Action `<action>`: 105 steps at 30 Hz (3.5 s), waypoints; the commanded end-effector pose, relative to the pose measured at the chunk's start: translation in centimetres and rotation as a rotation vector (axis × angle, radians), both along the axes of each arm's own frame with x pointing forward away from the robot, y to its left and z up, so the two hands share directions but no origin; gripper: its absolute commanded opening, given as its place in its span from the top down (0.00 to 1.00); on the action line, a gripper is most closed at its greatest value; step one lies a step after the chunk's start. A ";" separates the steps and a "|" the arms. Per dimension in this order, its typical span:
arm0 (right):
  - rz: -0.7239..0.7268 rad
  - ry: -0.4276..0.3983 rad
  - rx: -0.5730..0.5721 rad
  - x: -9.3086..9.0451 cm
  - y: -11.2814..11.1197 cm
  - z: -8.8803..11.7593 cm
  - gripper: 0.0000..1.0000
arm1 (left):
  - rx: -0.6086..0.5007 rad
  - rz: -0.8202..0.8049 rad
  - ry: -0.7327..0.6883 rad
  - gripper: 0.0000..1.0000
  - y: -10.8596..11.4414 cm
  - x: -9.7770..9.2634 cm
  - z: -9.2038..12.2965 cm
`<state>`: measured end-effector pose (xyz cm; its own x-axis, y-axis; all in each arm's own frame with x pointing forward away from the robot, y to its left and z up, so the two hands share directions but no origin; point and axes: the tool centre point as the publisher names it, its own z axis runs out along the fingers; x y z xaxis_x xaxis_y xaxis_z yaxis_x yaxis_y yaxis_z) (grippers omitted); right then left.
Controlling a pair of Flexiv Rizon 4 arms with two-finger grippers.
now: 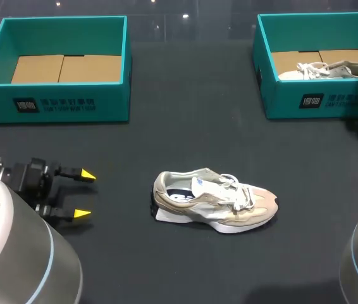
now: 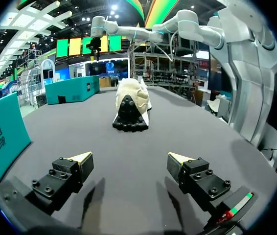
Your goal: Take the shoe out of the shoebox, open the shoe tongue, remove and reinsert the insole, then place the shoe into the shoebox
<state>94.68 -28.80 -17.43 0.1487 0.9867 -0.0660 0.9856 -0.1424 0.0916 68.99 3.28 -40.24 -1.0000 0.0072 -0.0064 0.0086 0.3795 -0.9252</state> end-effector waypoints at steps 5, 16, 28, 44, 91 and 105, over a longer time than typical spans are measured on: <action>-0.001 -0.001 -0.001 0.0 0.0 0.0 0.00 | -0.031 0.004 0.005 0.00 -0.3 0.6 -0.5; -0.001 -0.001 -0.001 0.0 0.0 0.0 0.00 | -0.061 0.010 0.021 0.00 -3.7 1.2 -0.3; -0.001 -0.001 -0.001 0.0 0.0 0.0 0.00 | -0.071 0.008 0.037 0.00 -4.9 1.4 0.0; -0.001 -0.001 -0.001 0.0 0.0 0.0 0.00 | -0.062 -0.006 0.052 0.00 -8.0 1.3 -0.6; -0.001 -0.001 -0.001 0.0 0.0 0.0 0.00 | -0.054 -0.063 0.106 0.00 -13.4 0.8 -0.8; -0.001 -0.001 -0.001 0.0 0.0 0.0 0.00 | -0.058 -0.086 0.118 0.00 -14.5 0.4 -0.8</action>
